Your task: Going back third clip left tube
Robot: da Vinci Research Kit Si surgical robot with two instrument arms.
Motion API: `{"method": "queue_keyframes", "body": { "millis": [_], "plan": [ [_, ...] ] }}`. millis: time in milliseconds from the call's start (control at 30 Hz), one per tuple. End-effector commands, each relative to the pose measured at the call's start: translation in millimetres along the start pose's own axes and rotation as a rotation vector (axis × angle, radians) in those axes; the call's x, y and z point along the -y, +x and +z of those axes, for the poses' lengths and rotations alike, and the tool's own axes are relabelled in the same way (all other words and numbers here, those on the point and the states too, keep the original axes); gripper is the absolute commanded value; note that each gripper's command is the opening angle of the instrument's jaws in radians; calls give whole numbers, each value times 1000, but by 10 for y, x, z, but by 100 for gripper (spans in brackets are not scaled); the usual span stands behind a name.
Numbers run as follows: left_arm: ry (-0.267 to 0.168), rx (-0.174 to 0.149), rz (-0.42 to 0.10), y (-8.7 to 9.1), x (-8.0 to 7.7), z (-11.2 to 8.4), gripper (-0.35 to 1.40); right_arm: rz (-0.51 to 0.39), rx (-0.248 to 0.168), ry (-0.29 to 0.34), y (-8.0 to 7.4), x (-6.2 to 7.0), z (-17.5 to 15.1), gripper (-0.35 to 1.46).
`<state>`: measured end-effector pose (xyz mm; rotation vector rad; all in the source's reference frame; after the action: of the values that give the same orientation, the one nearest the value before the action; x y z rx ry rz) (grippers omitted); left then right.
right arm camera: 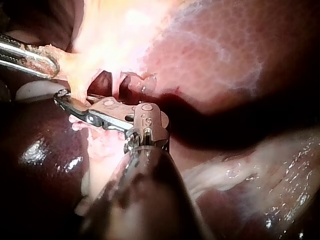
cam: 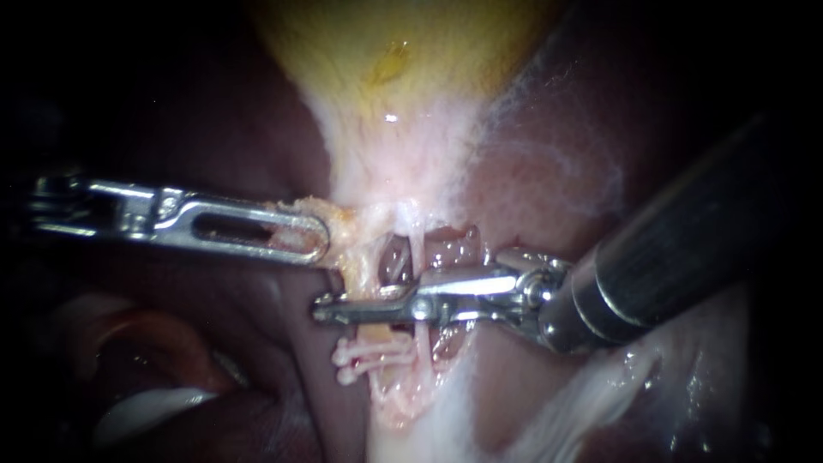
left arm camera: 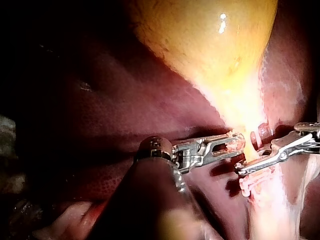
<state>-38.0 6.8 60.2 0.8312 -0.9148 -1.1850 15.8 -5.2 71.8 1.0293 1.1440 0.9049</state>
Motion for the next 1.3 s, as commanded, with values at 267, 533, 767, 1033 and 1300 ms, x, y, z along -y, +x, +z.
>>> {"method": "queue_keyframes", "body": {
  "millis": [267,533,767,1033,1300],
  "plan": [
    [-1,1,0,0,1,1,-35,-203,9,4,-4,-1,6,9],
    [-1,1,1,1,0,0,-35,-322,3,1,-4,-2,19,48],
    [-1,1,1,1,1,-1,-35,-411,0,-13,-5,-2,10,50],
    [0,0,1,2,0,-4,-35,-534,-7,-35,2,6,-42,50],
    [0,-1,1,2,0,-4,-35,-658,5,-24,13,22,-111,50]
  ]
}}
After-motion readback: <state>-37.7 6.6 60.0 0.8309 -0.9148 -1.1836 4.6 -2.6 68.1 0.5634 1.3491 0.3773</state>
